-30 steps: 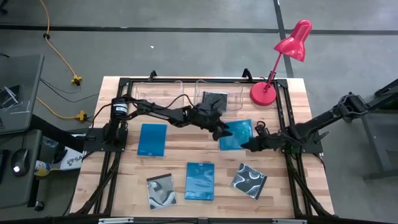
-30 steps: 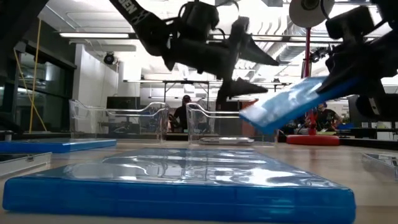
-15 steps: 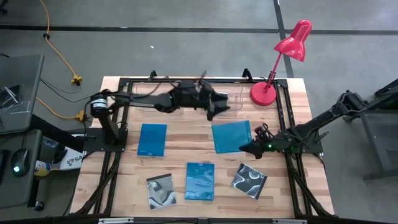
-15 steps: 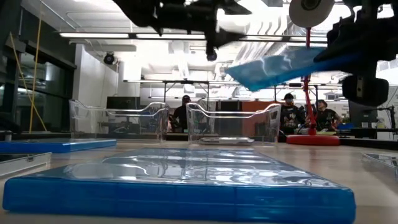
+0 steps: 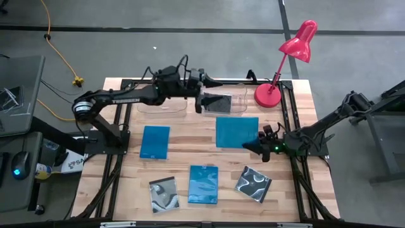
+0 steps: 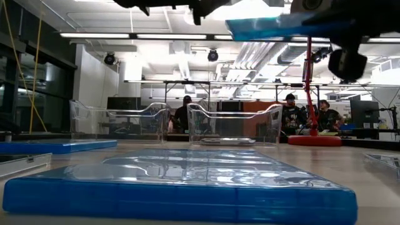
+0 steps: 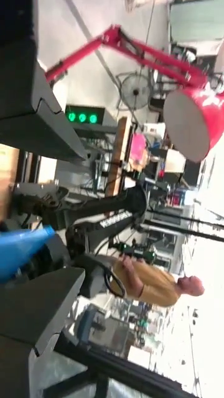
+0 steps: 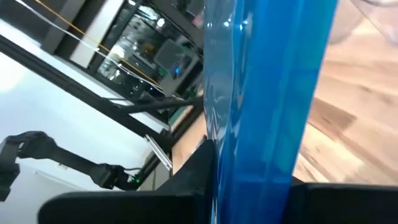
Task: Pick & place jewel cases by type
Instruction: Put the top right blue CD case into the left transparent bin
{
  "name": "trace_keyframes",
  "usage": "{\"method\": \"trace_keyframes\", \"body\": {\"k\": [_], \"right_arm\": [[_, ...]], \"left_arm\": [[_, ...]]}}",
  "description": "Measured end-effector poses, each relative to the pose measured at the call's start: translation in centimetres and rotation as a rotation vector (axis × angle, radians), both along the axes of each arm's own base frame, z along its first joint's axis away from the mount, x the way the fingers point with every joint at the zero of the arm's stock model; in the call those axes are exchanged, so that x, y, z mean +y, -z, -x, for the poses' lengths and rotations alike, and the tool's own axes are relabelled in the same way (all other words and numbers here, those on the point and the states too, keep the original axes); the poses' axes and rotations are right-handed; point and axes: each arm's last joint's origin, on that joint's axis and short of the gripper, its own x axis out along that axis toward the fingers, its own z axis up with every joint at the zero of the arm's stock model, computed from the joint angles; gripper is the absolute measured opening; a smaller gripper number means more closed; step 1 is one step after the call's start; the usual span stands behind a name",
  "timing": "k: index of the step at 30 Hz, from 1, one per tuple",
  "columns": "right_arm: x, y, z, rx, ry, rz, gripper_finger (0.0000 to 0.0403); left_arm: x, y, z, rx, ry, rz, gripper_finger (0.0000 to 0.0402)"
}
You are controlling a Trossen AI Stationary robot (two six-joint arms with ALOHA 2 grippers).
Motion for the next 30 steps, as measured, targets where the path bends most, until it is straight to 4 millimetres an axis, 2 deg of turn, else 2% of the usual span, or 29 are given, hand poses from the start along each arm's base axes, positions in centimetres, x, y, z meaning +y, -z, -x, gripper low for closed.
{"method": "trace_keyframes", "body": {"k": [10,20,30], "right_arm": [[0.4,-3.7,-0.9,-0.060,0.001,0.102,0.0031],[0.6,-6.8,-1.4,-0.090,0.021,0.212,0.0030],[1.6,-9.3,-3.5,-0.066,0.019,0.304,0.0029]], "left_arm": [[1.4,-2.6,3.0,-0.061,0.000,-0.092,0.0291],[2.1,-6.0,7.4,-0.152,0.001,-0.204,0.0291],[0.5,-7.9,11.0,-0.135,0.028,-0.307,0.0291]]}}
